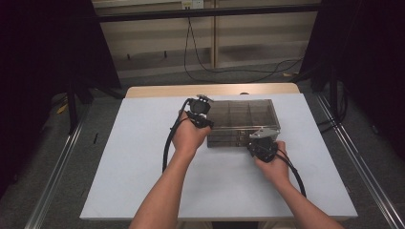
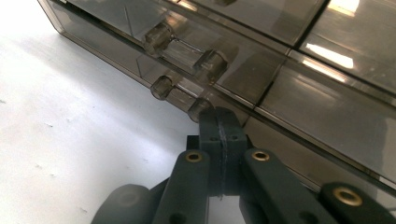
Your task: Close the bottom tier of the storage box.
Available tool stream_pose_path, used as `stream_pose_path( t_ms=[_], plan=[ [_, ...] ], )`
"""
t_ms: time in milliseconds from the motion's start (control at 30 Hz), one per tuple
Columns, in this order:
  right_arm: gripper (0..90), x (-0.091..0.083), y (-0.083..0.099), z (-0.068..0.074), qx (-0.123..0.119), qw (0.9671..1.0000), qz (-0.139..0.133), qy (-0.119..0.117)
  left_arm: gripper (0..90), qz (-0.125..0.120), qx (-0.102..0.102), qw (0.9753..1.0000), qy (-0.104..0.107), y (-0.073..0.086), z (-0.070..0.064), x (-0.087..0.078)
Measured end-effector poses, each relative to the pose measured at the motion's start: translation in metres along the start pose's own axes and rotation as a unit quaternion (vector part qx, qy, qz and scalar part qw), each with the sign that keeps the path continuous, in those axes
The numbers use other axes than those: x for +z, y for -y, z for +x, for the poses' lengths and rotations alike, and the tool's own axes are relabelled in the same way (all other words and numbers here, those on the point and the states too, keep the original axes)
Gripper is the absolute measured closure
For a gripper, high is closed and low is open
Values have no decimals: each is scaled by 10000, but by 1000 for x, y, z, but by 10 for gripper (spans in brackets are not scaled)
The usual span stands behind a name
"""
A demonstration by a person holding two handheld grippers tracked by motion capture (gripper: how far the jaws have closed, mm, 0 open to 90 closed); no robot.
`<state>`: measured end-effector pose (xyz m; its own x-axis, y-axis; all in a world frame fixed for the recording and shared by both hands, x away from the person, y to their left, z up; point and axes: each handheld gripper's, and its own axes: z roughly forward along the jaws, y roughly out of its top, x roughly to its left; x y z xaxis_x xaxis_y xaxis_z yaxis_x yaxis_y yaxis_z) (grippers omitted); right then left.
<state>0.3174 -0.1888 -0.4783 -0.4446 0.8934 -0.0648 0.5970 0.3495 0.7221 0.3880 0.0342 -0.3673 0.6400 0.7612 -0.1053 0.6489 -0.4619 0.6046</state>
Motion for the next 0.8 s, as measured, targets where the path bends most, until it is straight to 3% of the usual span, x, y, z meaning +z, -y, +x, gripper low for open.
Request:
stream_pose_path(
  t_ms=[333,400,667,800],
  plan=[
    [858,-3,2,-1,-4,10000,21,-57,900,-24,69,10000,-14,1,0,0],
    [845,-5,1,0,-1,10000,-4,-87,898,-37,5,10000,30,1,1,-1],
    [787,-13,3,2,2,9999,0,-139,819,-156,-147,9997,138,3,3,-1],
    [759,-17,4,4,38,9998,-25,-197,771,-157,-102,9997,154,4,1,-2]
  ],
)
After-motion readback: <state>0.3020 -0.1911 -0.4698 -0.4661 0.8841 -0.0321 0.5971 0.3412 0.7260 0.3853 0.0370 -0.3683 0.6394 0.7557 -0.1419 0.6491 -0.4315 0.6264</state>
